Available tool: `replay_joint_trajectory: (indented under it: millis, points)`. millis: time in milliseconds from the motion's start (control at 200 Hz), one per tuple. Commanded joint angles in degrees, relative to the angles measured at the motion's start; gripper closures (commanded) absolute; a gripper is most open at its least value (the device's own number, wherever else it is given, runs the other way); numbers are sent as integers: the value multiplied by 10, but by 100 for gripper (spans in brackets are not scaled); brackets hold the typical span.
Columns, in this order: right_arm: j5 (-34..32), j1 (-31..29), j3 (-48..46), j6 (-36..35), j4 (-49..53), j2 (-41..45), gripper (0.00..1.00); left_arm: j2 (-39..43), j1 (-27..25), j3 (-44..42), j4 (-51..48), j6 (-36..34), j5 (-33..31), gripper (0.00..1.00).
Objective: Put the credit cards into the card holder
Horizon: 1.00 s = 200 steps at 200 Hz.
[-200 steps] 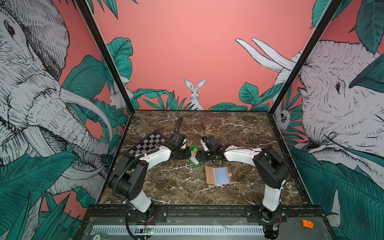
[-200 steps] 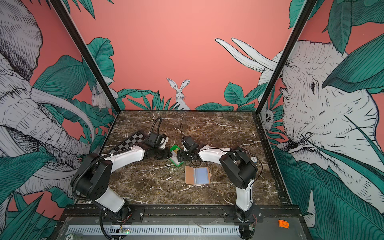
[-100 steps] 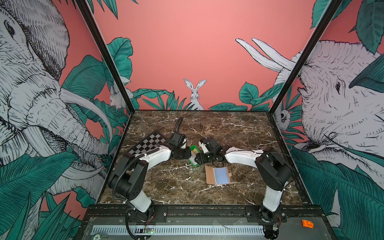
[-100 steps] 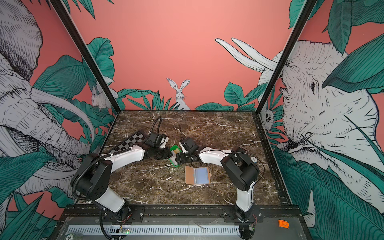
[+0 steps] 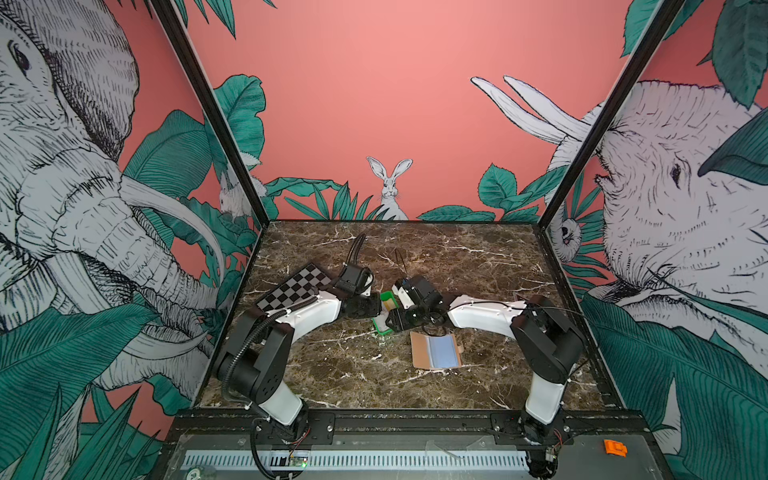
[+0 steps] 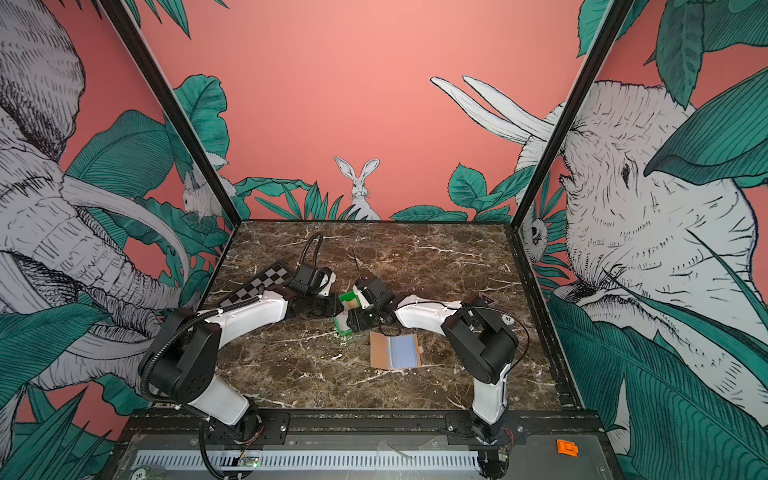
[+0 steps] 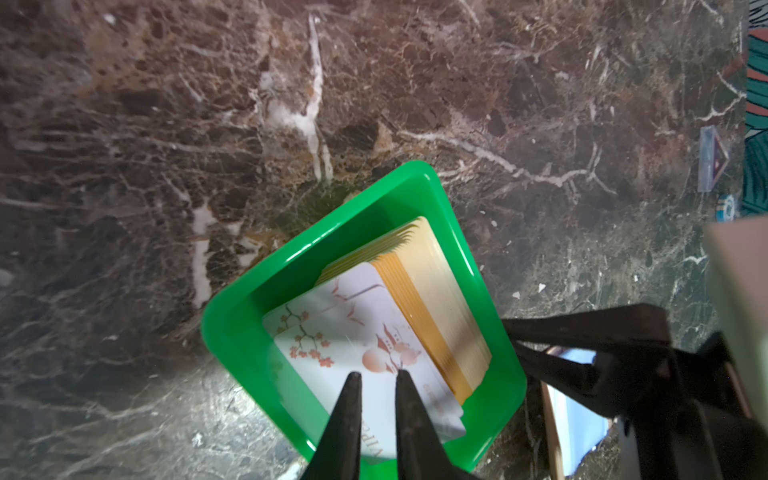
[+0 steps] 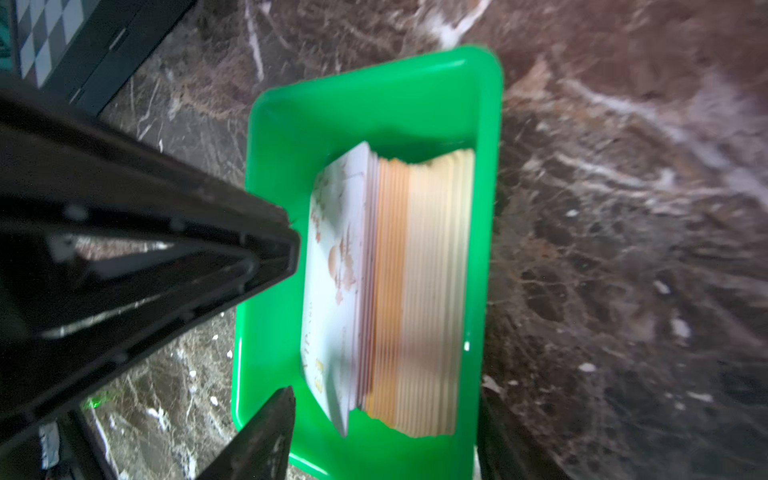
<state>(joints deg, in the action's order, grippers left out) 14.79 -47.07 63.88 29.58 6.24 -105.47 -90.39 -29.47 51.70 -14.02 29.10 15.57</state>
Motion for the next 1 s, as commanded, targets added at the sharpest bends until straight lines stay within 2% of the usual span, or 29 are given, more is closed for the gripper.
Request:
replay_joint_trajectory:
  millis: [0,450,995]
  points:
    - [-33,-4,28,11,7,-11,33,23,-1,-8,-14,4,-6,82]
    - [-18,-4,49,7,15,-44,32,37,-1,-53,0,28,22,89]
    - [-63,2,42,19,26,-32,34,38,-1,-45,-16,14,16,90]
